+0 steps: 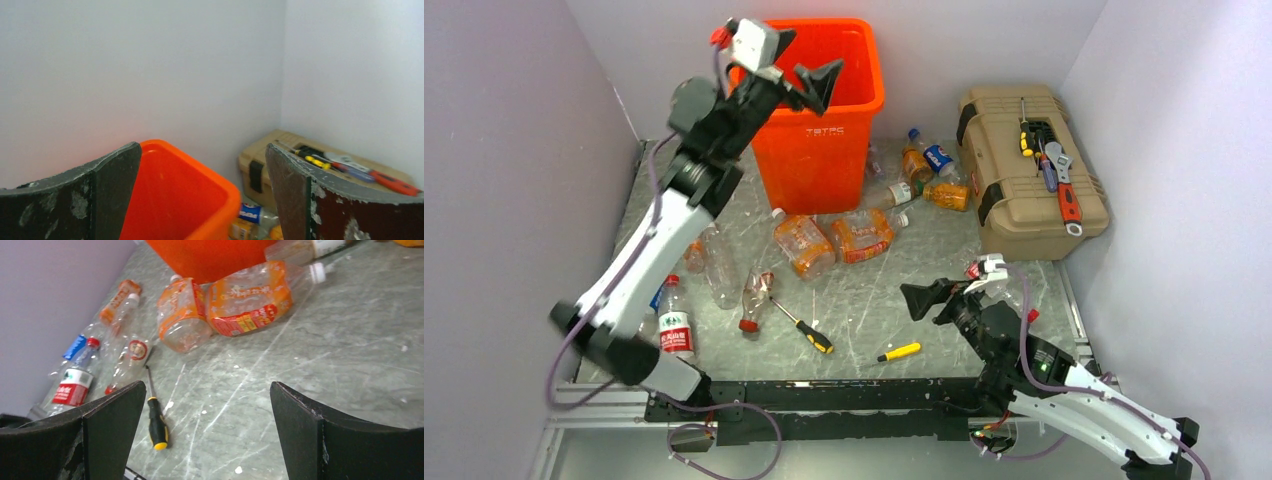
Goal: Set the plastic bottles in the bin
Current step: Pick up the plastic bottle at the center of the board.
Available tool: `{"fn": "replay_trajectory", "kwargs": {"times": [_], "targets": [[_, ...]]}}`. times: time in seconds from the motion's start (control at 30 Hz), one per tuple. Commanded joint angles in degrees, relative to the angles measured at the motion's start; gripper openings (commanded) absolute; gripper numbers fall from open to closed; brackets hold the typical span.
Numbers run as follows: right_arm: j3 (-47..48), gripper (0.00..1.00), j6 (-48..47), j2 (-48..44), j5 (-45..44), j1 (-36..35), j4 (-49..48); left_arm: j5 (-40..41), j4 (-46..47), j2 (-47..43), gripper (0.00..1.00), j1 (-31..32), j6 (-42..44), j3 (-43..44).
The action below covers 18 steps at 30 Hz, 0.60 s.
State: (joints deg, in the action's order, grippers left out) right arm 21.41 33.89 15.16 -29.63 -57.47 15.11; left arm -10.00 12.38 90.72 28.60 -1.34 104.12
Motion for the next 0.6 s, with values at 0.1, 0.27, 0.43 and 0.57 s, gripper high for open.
{"fn": "replay_trajectory", "kwargs": {"times": [0.1, 0.27, 0.43, 0.57], "targets": [[10.11, 1.0, 8.17, 5.28, -18.82, -0.01, 15.64, 8.9, -16.75, -25.68, 0.99, 3.08, -0.26, -22.79], [14.38, 1.0, 16.26, 15.29, -30.03, 0.18, 27.16, 8.85, -28.65, -36.38, 1.0, 3.04, 3.15, -37.12], [13.45, 1.0, 10.26, 24.53, -20.7, 5.72, 16.39, 6.45, -31.89, -42.1, 1.0, 3.04, 2.19, -46.2], [13.4, 1.0, 8.28, 33.1, -9.9, 16.55, 10.39, 3.21, -29.63, -44.48, 0.99, 3.04, -2.34, -51.76]]}}
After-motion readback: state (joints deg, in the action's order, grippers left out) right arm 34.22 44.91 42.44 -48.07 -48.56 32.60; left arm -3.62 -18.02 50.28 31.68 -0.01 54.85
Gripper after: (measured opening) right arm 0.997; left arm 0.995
